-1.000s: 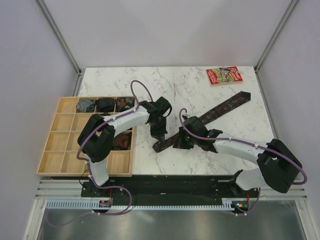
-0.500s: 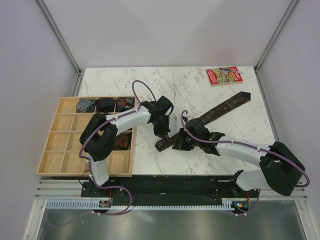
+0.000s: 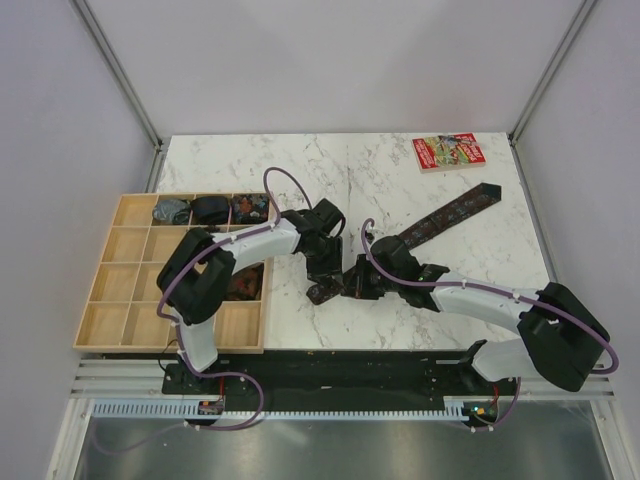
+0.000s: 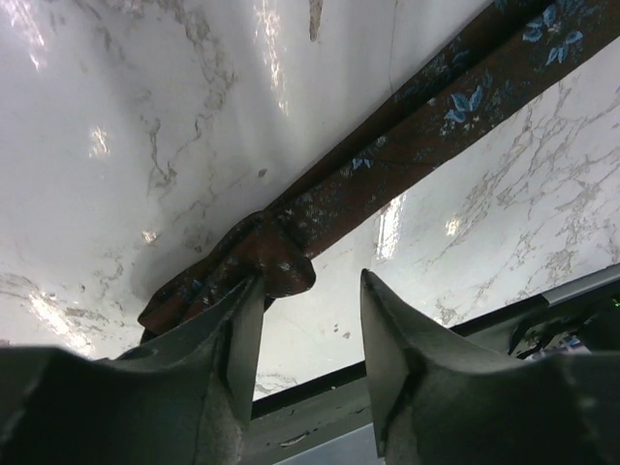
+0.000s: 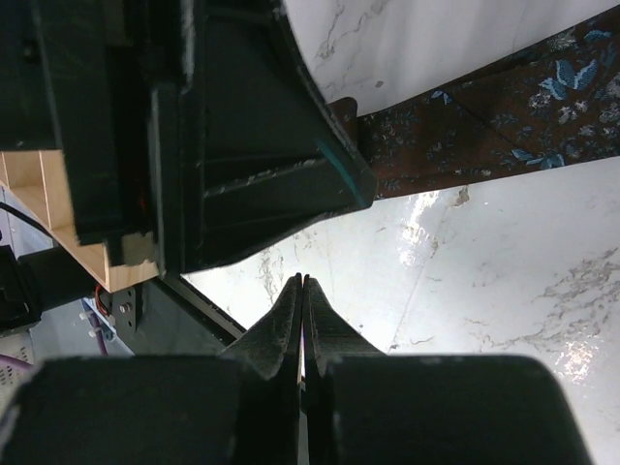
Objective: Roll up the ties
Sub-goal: Roll the tie at the center of the board.
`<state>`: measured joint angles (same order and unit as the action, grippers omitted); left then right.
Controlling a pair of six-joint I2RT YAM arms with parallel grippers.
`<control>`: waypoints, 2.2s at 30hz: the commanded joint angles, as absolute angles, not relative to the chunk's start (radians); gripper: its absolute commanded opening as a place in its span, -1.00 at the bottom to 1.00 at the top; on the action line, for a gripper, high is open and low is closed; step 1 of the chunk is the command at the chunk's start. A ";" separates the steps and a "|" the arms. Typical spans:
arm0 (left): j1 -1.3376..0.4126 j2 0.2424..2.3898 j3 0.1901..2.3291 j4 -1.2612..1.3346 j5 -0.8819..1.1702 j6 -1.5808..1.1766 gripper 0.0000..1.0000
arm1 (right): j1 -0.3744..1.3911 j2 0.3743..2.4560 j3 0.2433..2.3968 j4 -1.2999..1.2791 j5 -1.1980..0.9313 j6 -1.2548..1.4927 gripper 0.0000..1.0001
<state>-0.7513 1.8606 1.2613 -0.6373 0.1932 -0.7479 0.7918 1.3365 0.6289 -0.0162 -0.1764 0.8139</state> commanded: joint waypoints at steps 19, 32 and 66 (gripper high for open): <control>-0.733 1.646 1.232 -0.696 0.106 -0.721 0.06 | 0.793 1.351 0.646 0.144 -0.235 0.876 -0.99; -0.652 1.422 1.071 -0.762 0.058 -0.684 -0.24 | 0.805 1.558 0.767 0.233 -0.287 0.888 -1.00; -0.675 1.420 0.827 -0.462 0.223 -0.828 -0.17 | 0.805 1.720 0.670 0.347 -0.279 0.876 -1.00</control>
